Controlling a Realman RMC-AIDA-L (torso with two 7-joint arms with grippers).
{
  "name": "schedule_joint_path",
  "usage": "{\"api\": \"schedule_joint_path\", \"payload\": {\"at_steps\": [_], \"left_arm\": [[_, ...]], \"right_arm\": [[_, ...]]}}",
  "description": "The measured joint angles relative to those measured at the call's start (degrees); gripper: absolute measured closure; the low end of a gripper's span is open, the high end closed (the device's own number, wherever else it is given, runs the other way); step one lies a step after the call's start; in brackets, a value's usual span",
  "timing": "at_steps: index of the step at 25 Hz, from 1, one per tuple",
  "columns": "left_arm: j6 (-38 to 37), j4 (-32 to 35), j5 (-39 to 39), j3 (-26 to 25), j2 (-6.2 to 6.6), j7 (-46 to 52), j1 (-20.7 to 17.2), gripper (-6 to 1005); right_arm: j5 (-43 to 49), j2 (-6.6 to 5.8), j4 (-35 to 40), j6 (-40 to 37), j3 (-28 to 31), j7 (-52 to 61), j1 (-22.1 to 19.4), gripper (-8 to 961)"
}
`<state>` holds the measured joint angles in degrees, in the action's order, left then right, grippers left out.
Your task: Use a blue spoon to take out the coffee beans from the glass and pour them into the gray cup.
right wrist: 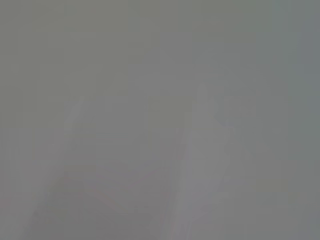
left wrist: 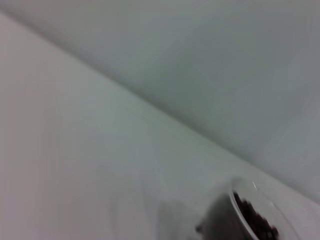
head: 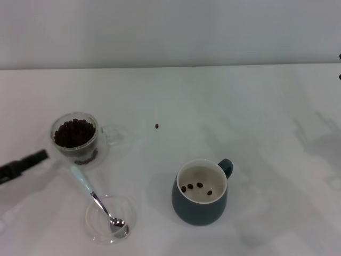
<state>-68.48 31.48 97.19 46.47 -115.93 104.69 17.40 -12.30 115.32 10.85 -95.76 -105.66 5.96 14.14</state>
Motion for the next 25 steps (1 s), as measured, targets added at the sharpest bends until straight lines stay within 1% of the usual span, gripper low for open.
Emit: {"api": "schedule_joint_path", "payload": {"at_steps": [2, 5, 8, 9, 12, 14, 16, 18, 19, 21, 25], "left_arm": [[-0.4, 1.8, -0.1, -2.1, -0.21, -1.9, -0.9, 439], [-0.8, 4.1, -1.5, -3.9, -0.86, -6.4, -2.4, 428], [-1.1, 4.5, -4.0, -5.0, -1.44, -12.6, -3.2, 432], [-1.2, 4.6, -5.7, -5.6, -1.71, -16.2, -3.5, 433], [-1.2, 2.9, -11.0, -8.9, -2.51, -25.9, -4.2, 437], [-1.4, -1.3, -16.6, -11.0, -2.88, -34.9, -4.2, 438], [-1.9, -4.4, -21.9, -11.5, -2.98, -43.5, -4.1, 439], [-2.2, -5.3, -25.1, -11.5, -2.96, -48.9, -4.1, 440], [-2.3, -5.4, -26.1, -11.5, -2.93, -50.4, -4.2, 440], [-2.2, -5.4, -28.1, -11.6, -2.77, -52.6, -4.1, 440], [-1.8, -5.3, -32.5, -13.0, -2.64, -60.7, -3.6, 440]], "right_arm": [[0.0, -0.01, 0.1, 0.0, 0.1, -0.1, 0.0, 349], [0.0, -0.01, 0.1, 0.0, 0.1, -0.2, 0.0, 349], [0.0, -0.02, 0.2, -0.1, 0.1, -0.3, 0.0, 349], [0.0, -0.02, 0.2, -0.1, 0.1, -0.3, 0.0, 349], [0.2, -0.01, 0.2, -0.2, -0.2, -0.4, 0.0, 349], [0.4, 0.00, 0.2, -0.2, -0.4, -0.4, 0.0, 349], [0.5, 0.04, 0.2, -0.3, -0.8, -0.4, 0.0, 349], [0.5, 0.07, 0.2, -0.4, -1.6, -0.2, -0.1, 349], [0.5, 0.08, 0.2, -0.4, -2.9, 0.0, -0.1, 349], [0.5, 0.08, 0.2, -0.3, -3.6, 0.0, -0.1, 349], [0.4, 0.16, 1.3, -0.1, -7.3, 0.1, 0.1, 349]]}}
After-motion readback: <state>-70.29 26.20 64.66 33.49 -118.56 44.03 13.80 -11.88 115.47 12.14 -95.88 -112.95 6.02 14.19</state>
